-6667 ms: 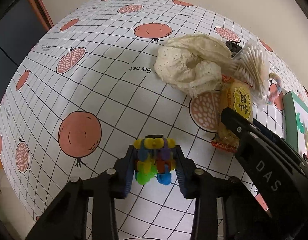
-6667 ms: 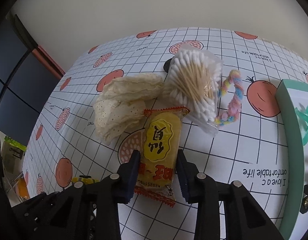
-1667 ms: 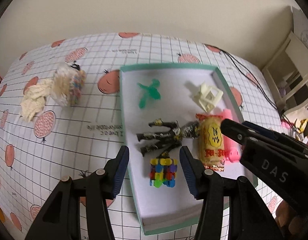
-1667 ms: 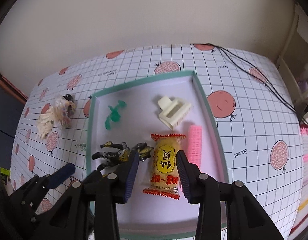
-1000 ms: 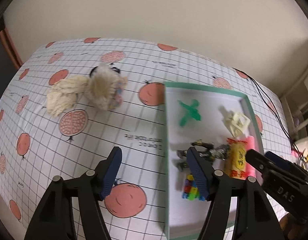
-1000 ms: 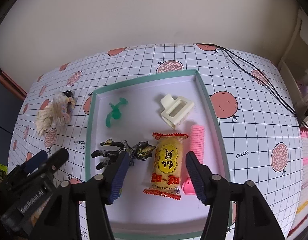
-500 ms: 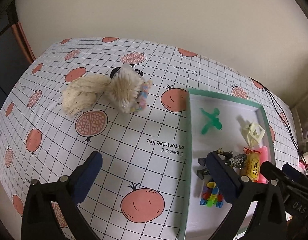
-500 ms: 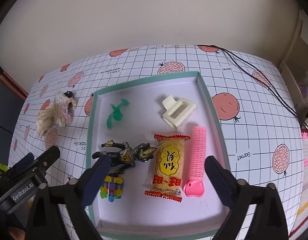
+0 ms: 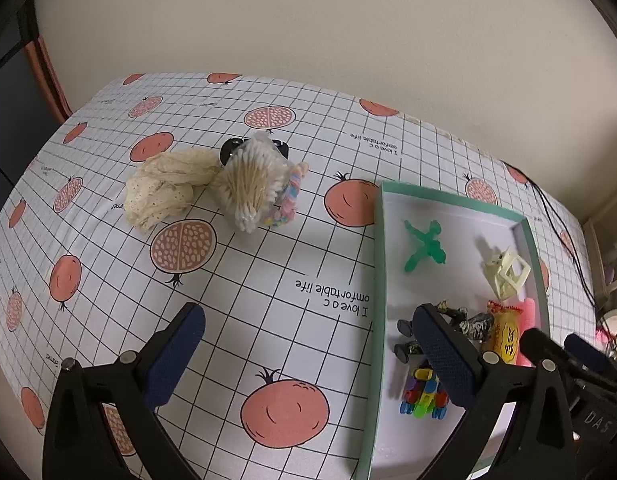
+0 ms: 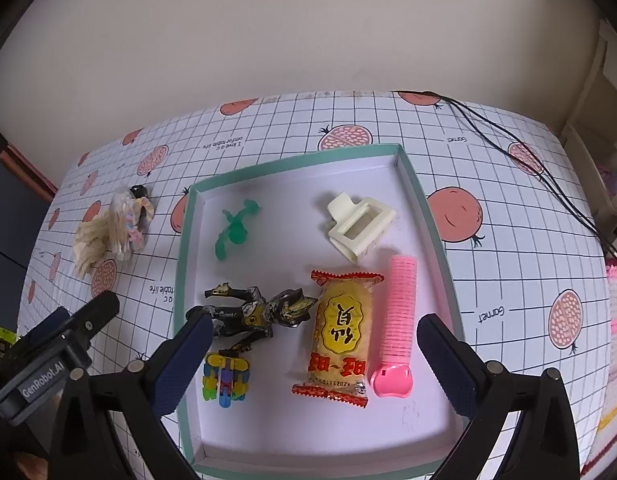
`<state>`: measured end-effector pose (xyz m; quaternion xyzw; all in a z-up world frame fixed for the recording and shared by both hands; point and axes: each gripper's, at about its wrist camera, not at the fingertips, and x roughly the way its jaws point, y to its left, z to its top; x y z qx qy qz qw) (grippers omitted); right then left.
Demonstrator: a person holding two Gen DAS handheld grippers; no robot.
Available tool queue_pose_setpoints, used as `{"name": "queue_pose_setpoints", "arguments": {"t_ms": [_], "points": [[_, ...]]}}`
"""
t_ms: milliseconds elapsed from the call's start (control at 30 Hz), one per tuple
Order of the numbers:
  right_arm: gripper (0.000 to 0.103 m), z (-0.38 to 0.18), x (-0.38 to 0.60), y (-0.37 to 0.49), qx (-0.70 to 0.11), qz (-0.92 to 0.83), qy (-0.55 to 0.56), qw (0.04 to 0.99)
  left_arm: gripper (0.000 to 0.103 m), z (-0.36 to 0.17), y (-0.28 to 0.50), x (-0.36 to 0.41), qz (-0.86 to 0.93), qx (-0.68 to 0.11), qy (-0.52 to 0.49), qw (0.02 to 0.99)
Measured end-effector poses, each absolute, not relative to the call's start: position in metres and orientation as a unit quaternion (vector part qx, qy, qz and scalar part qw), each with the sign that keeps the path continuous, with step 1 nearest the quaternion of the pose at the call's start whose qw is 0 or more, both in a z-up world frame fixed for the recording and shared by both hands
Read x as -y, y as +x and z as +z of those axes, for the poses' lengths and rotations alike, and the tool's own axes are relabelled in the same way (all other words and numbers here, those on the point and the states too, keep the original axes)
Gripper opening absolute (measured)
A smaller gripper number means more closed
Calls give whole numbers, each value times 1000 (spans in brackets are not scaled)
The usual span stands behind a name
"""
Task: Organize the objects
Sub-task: 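Withdraw both tools from the tray toward the lace cloth and swabs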
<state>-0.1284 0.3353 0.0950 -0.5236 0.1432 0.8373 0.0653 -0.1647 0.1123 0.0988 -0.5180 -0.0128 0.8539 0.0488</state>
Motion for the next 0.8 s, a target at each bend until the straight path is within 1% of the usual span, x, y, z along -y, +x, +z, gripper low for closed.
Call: {"name": "queue_pose_setpoints", "arguments": {"t_ms": [467,800], "points": [[103,85,-317,-148,-152,835,-526,51,103,108,-193,-83,867,31,-497,35],[103,88,-280,-177,-151,849,-505,30,103,103,-219,-25,868,43,-494,-3]]}}
